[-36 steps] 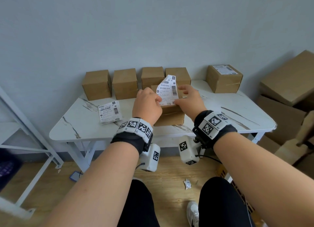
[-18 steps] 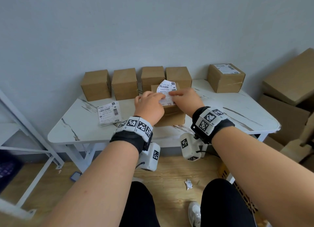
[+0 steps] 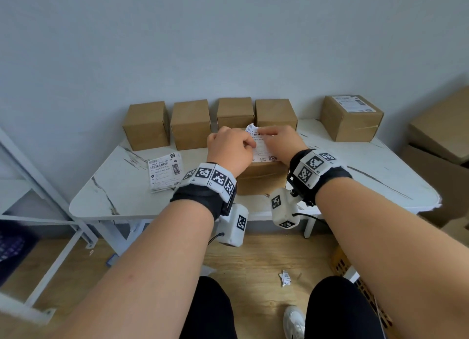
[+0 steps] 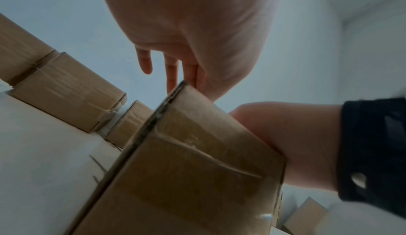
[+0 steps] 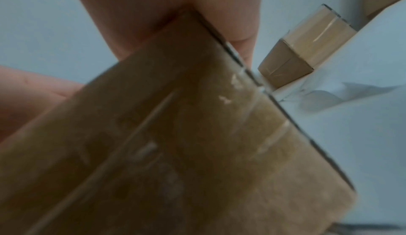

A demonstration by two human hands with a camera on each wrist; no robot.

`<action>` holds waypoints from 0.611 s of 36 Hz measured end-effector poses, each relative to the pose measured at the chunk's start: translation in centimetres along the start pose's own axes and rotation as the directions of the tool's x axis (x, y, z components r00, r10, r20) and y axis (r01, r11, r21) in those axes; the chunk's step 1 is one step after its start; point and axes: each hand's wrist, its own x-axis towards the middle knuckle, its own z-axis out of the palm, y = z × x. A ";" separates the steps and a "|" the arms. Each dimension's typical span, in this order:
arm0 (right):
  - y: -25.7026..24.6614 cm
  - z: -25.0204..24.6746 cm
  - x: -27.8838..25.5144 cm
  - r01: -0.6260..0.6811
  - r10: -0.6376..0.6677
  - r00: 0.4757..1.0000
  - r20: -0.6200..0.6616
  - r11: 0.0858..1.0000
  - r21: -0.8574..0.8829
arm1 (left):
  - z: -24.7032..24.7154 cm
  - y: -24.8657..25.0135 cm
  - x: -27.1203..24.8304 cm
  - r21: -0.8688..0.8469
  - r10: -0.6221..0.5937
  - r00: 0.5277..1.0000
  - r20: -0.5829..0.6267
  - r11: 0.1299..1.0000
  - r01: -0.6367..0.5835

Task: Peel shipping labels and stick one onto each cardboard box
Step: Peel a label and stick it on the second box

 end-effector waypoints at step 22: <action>0.4 0.7 0.0 0.036 -0.029 0.998 0.049 0.990 -0.140 | 2.3 -0.6 2.6 0.041 -0.202 0.927 0.315 0.979 0.199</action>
